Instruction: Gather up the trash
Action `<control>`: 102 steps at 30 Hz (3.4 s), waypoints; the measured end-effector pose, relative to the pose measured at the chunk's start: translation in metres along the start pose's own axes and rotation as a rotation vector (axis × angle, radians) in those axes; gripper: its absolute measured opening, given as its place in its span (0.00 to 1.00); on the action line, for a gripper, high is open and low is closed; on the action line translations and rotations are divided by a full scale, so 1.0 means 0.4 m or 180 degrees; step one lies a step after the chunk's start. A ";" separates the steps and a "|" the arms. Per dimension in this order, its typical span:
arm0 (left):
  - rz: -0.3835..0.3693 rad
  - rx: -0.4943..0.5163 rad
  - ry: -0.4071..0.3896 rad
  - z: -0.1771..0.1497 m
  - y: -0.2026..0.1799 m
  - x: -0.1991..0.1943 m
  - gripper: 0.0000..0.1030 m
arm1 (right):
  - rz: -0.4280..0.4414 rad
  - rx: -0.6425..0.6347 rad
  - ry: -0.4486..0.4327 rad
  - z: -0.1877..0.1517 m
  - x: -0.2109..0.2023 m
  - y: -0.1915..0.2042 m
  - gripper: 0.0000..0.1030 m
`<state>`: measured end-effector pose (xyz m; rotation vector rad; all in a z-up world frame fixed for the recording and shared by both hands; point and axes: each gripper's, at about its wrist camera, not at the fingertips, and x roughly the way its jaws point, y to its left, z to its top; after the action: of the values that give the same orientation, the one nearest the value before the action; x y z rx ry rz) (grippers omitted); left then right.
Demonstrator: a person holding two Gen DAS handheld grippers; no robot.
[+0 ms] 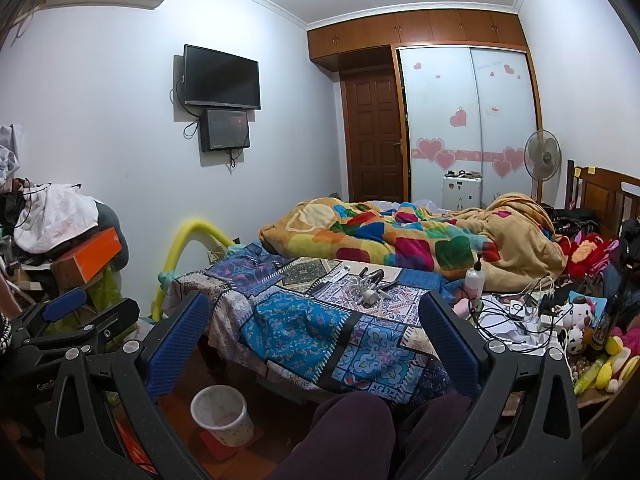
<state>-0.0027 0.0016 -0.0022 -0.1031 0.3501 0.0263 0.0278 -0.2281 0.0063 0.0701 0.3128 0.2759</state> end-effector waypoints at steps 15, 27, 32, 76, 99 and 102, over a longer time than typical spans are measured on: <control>0.0005 -0.0002 0.0006 -0.008 -0.003 -0.002 1.00 | 0.0003 -0.0010 -0.0005 -0.002 -0.002 0.001 1.00; 0.0011 -0.0010 0.0040 -0.018 -0.008 -0.003 1.00 | 0.0017 -0.0041 0.0005 0.004 -0.008 0.008 1.00; 0.0015 -0.0019 0.0054 -0.016 -0.004 0.001 1.00 | 0.0028 -0.0036 0.0029 0.000 -0.002 0.008 1.00; -0.0059 -0.0185 0.1405 0.031 -0.151 0.921 1.00 | -0.0448 0.0153 0.1172 -0.046 0.679 -0.374 1.00; -0.0374 0.0240 0.1929 -0.126 -0.255 1.342 0.59 | 0.0309 0.0014 0.2117 -0.210 1.150 -0.445 0.37; -0.0468 0.0312 0.1949 -0.132 -0.274 1.343 0.50 | 0.0317 -0.0086 0.2124 -0.218 1.158 -0.431 0.29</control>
<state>0.4885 -0.1086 -0.2254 -0.0371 0.9534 -0.1716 0.4684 -0.2623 -0.2319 -0.0363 0.9698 0.3989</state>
